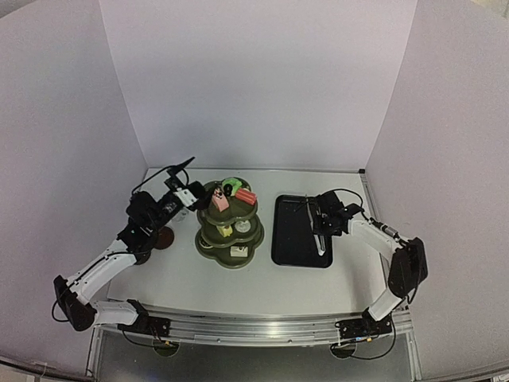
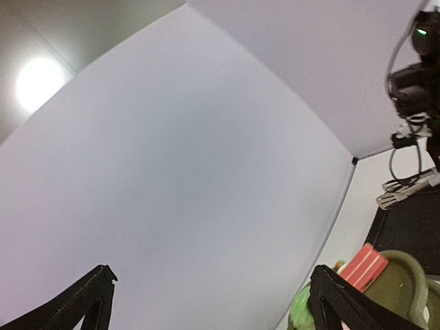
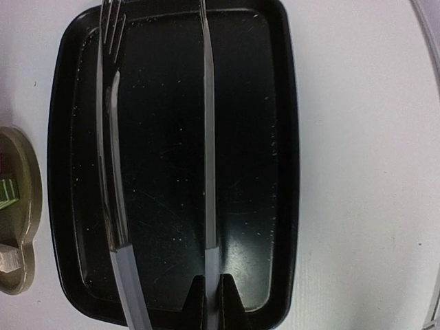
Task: Serve the afternoon tea
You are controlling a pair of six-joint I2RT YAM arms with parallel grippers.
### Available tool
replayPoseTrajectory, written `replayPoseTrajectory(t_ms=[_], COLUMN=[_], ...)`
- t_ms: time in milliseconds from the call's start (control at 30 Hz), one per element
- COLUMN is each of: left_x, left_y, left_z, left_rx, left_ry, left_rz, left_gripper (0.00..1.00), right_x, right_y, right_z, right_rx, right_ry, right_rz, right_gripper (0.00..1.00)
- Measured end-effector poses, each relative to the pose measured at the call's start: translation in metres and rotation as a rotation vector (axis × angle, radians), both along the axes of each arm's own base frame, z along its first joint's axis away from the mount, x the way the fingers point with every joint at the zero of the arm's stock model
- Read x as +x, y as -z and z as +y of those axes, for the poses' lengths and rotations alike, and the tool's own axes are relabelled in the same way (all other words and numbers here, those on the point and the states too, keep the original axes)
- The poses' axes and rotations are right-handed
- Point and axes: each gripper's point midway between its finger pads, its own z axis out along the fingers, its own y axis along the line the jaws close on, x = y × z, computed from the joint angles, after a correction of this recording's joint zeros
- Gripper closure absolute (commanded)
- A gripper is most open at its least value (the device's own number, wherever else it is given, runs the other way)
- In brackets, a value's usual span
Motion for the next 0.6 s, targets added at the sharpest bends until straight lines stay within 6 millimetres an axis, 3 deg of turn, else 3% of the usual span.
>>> replayPoseTrajectory(t_ms=[100,233,300,500,600], left_x=[0.021,0.034,0.036,0.032,0.027], left_y=[-0.006,0.011,0.032,0.114,0.158], left_z=[0.056,0.121,0.142,0.174,0.195], left_rx=[-0.083,-0.176,-0.196,-0.185,-0.16], left_ry=[-0.155,-0.334,-0.402,-0.546,-0.625], left_rz=[0.115,0.307,0.42,0.751,0.901], left_gripper=[0.07,0.08,0.08,0.07,0.06], right_x=[0.009,0.013,0.013,0.025,0.029], right_y=[0.022,0.052,0.064,0.072,0.075], right_z=[0.01,0.019,0.021,0.027,0.029], right_rx=[0.026,0.043,0.045,0.063,0.069], right_ry=[-0.013,-0.019,-0.02,-0.016,-0.008], right_rz=[0.024,0.066,0.084,0.054,0.043], right_gripper=[1.0,1.0,1.0,1.0,0.91])
